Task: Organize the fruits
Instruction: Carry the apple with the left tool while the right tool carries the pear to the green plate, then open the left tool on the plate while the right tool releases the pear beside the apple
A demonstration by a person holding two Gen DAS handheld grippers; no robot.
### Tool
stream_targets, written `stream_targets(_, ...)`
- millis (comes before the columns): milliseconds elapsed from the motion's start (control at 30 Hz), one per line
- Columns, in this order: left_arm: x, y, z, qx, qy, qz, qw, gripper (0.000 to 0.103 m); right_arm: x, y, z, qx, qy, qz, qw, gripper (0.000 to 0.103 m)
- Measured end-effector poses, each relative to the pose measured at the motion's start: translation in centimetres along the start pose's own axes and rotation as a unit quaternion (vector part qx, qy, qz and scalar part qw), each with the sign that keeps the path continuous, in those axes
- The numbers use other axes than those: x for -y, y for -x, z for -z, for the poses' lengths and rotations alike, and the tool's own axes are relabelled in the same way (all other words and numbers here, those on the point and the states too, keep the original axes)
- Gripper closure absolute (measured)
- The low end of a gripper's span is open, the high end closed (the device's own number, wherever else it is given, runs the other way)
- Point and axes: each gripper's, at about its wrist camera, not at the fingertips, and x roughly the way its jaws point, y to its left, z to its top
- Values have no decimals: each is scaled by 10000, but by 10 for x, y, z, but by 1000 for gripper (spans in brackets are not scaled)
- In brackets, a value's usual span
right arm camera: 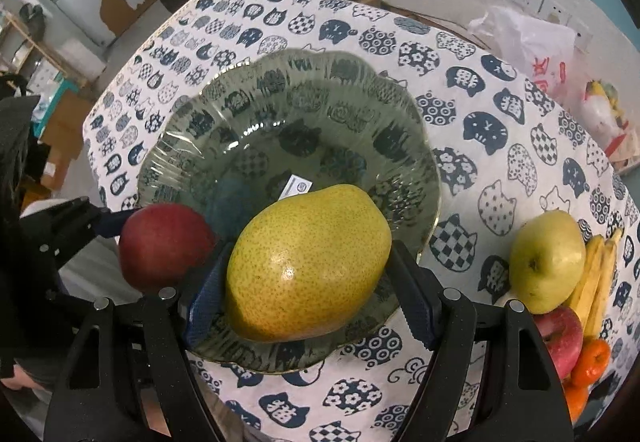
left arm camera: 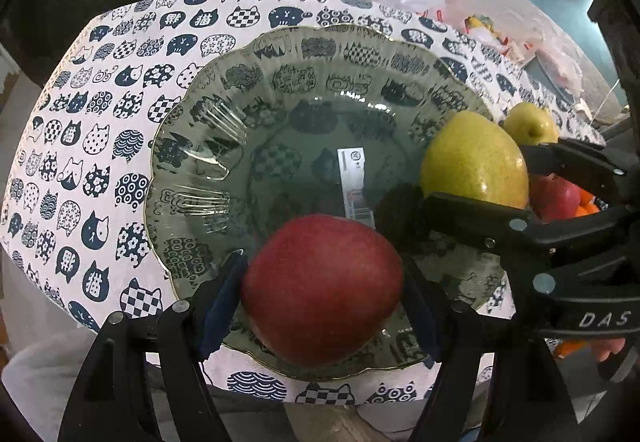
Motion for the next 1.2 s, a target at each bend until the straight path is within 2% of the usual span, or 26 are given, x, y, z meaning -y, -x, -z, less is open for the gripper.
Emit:
stream_targets(267, -9, -13, -2, -261, 211, 34, 9994, 26, -4, -6, 1, -77, 155, 186, 9997, 27)
stream_targets(433, -6, -8, -3, -133, 161, -121, 9997, 25, 5, 0, -3, -12, -100, -77, 9999, 30)
stream_targets(667, -3, -2, -3, -53, 78, -142, 9999, 25, -2, -1, -1, -11, 153, 97, 9998, 31)
stream_targets(1200, 2, 8, -4, -15, 1, -228, 9997, 25, -4, -1, 0, 14, 126, 38, 9999, 30)
